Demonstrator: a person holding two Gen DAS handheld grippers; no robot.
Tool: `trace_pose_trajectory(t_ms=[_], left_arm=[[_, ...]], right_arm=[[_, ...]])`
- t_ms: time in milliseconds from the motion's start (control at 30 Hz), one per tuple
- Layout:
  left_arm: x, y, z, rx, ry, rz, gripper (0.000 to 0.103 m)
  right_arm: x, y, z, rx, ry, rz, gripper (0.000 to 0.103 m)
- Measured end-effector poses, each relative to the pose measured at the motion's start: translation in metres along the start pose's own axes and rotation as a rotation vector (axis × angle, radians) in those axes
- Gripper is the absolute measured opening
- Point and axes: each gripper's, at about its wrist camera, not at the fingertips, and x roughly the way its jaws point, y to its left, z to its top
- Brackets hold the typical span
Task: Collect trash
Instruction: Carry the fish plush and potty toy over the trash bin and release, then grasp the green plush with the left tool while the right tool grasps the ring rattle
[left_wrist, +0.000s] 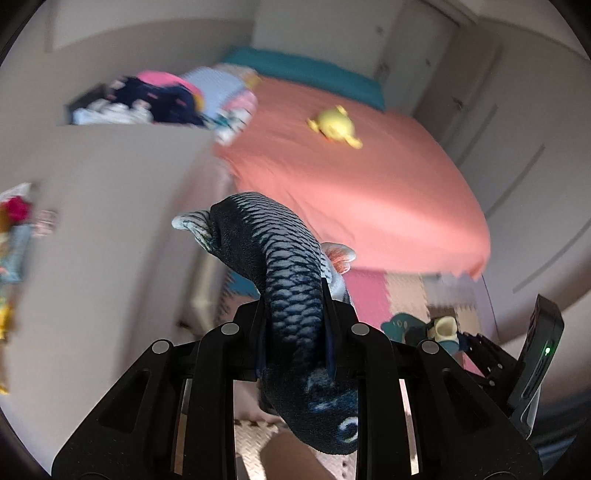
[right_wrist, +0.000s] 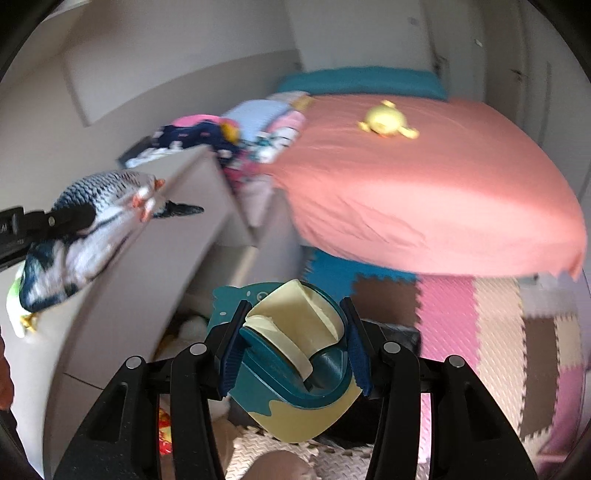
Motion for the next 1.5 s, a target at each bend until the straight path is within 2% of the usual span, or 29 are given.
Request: trace_pose_trajectory(t_ms=[100,233,300,333,367,400,467,667,967,1200,1400,1500], left_arm=[[0.044,-0.023,-0.004,0.026,0.077,-0.033,0.023],[0.091,-0.048,-0.013,0.056,0.167,-0.059,0.027],[0.113,-0.056,-0.016,0.066,0.223,-0.067,0.043],[0.123,-0.058,-0.017,0.073,0.251,-0.049,0.07],[0.128,-0.06,-0.017,0.083,0.258,-0.014,0.096],[0.128,-0.063,-0.017,0.096,0.231,0.017,0.098],[0.128,-0.064,-0.017,0.112,0.201,0.048,0.098],[0.128,-0.064,-0.017,0.119,0.197,0.054,0.098],[0.111,-0.067,-0.016,0.114,0.165,0.026,0.098],[0.086,-0.058,-0.01,0.107,0.126,0.008,0.098],[0.043,-0.033,0.001,0.104,0.051,0.019,0.098],[0.017,-0.01,0.008,0.085,0.004,0.055,0.098]], right_arm=[[0.01,-0.034,-0.013,0.053,0.03,-0.04,0.05],[0.029,-0.048,-0.024,0.081,0.075,-0.067,0.051],[0.04,-0.055,-0.031,0.077,0.109,-0.108,0.054],[0.043,-0.057,-0.034,0.075,0.12,-0.121,0.069],[0.046,-0.061,-0.038,0.076,0.125,-0.14,0.076],[0.049,-0.065,-0.044,0.083,0.125,-0.17,0.08],[0.053,-0.072,-0.052,0.094,0.147,-0.18,0.08],[0.057,-0.081,-0.057,0.12,0.157,-0.18,0.08],[0.048,-0.067,-0.046,0.111,0.136,-0.165,0.08],[0.033,-0.037,-0.03,0.07,0.095,-0.138,0.08],[0.017,0.013,-0.009,-0.002,0.045,-0.075,0.082],[0.012,0.047,0.002,-0.054,0.029,-0.032,0.082]])
